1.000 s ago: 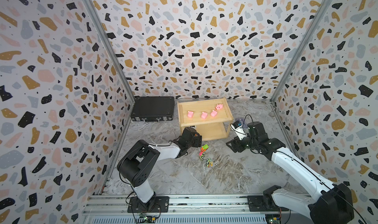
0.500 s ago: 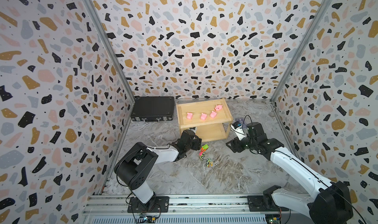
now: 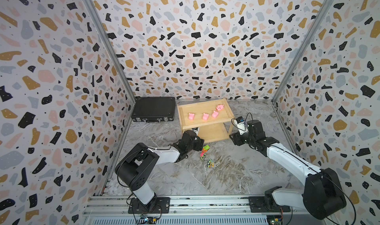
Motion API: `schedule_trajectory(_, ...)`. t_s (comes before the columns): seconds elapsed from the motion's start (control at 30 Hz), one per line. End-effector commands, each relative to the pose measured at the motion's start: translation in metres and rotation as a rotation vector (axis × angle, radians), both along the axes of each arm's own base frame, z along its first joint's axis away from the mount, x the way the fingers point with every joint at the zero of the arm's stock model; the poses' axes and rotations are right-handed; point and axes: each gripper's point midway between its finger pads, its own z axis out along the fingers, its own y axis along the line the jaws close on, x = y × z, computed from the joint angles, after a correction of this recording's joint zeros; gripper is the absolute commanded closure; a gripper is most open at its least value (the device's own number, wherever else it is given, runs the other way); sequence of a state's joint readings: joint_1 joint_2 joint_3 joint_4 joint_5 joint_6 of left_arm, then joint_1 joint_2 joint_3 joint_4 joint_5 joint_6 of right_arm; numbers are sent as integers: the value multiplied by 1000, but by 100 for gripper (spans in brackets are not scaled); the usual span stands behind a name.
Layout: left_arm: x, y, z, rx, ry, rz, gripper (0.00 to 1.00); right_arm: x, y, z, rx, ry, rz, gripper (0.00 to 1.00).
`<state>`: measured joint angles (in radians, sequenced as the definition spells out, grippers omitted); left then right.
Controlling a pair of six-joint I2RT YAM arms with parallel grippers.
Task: Organize plastic toys on shelves
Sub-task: Adjust the shelf at the center of the board.
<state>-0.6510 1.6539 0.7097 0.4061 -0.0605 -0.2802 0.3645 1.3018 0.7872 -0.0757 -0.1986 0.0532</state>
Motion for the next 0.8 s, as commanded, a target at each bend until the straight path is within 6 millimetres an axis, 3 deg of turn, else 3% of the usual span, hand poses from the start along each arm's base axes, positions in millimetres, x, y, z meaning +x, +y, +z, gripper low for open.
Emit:
schedule_trajectory(0.0, 15, -14, 27, -53, -91, -11, 23, 19, 16, 22, 36, -146, 88, 41)
schedule_trajectory(0.27, 16, -16, 28, -52, -92, -21, 23, 53, 9, 18, 22, -208, 2, 52)
schedule_trajectory(0.53, 16, -13, 30, -41, -93, -10, 23, 62, -6, 23, 48, -253, -82, 38)
schedule_trajectory(0.77, 14, -13, 37, -37, -106, -28, 23, 73, 15, 33, 110, -273, 42, 39)
